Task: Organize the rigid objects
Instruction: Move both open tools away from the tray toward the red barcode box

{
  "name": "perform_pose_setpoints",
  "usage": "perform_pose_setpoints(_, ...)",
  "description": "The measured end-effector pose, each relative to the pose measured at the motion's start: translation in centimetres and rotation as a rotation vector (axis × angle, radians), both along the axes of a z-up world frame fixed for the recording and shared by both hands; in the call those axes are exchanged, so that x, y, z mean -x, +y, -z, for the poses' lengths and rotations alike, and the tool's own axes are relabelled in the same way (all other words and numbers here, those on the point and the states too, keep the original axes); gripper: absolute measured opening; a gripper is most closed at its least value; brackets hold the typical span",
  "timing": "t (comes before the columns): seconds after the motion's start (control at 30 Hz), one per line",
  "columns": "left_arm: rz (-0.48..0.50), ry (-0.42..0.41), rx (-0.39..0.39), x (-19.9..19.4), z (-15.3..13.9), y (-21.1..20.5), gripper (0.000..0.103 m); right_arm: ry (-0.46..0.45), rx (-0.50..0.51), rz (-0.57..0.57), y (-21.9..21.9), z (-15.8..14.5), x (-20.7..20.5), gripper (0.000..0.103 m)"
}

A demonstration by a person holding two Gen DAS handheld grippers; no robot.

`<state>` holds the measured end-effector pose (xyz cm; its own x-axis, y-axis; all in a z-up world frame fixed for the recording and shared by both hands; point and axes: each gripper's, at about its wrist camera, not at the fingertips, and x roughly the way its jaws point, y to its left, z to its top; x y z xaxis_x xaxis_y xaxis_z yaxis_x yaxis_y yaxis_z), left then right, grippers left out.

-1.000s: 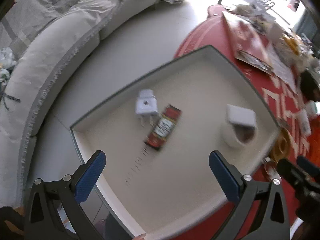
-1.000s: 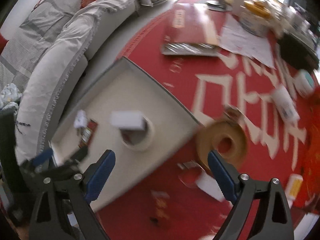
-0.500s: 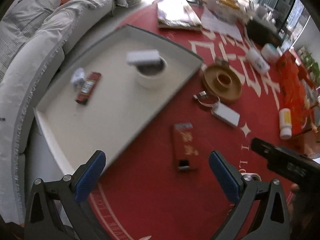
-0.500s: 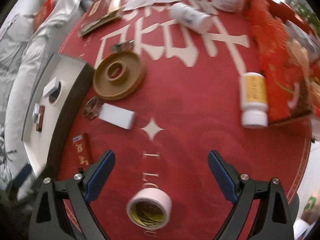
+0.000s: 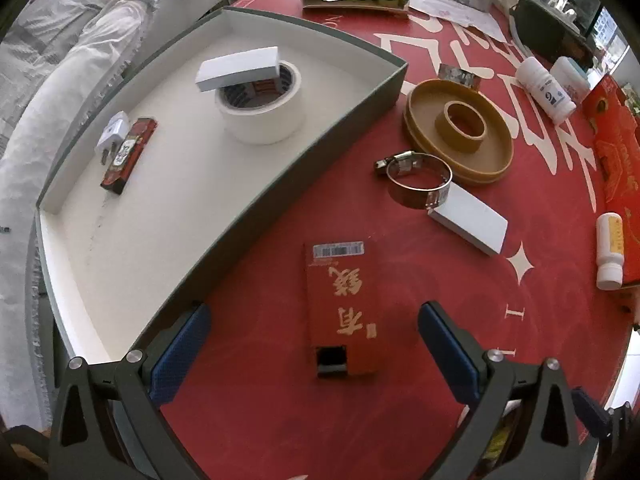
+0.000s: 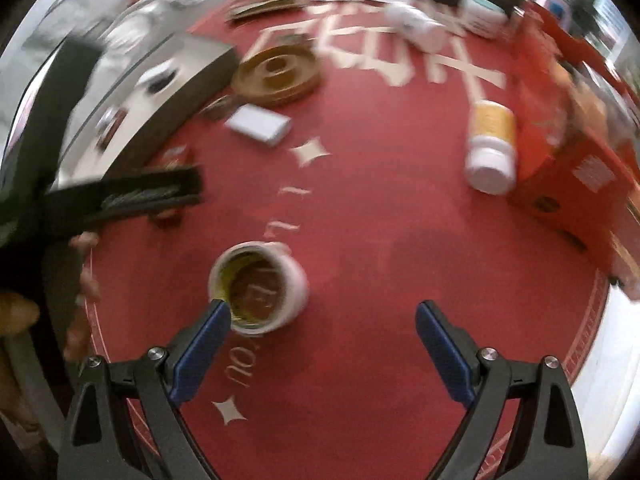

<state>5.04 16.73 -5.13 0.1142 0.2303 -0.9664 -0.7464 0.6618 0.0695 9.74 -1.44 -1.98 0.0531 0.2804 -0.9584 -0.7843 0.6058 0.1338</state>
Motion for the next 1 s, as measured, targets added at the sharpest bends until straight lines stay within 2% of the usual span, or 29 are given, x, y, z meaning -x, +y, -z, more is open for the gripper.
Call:
perform_pose_setpoints(0.1,-0.005,-0.007,0.023,0.0,0.5,-0.1,0.103,0.01,-0.036,-0.032,1.4,0.4,0.6,0.097)
perform_pose_setpoints(0.3,0.001,-0.036,0.065,0.3,0.6,0.7,0.103,-0.021,0.009,-0.065,2.9,1.3,1.0,0.098)
perform_pose_setpoints(0.43,0.002,-0.038,0.064,0.1,0.6,0.6,0.103,-0.073,0.004,0.023,0.2,0.3,-0.4,0.098)
perform_pose_setpoints(0.57,0.002,-0.051,0.051,0.5,0.6,0.8,0.103,0.001,-0.032,0.064,-1.4,0.2,-1.3,0.098)
perform_pose_setpoints(0.63,0.003,-0.055,0.046,0.5,0.7,0.6,0.103,0.024,-0.071,0.0,-1.4,-0.6,-0.5,0.098)
perform_pose_setpoints(0.77,0.048,-0.047,0.052,0.3,0.7,0.4,0.103,0.048,-0.131,-0.231,-0.4,-2.0,3.4,0.098)
perform_pose_setpoints(0.87,0.11,-0.011,0.088,-0.5,0.7,0.9,0.103,-0.026,-0.135,-0.46,-0.3,-2.3,8.3,0.098)
perform_pose_setpoints(1.0,0.211,0.05,0.139,-1.5,0.8,1.3,0.103,-0.112,-0.147,-0.647,0.6,-2.1,13.3,0.098)
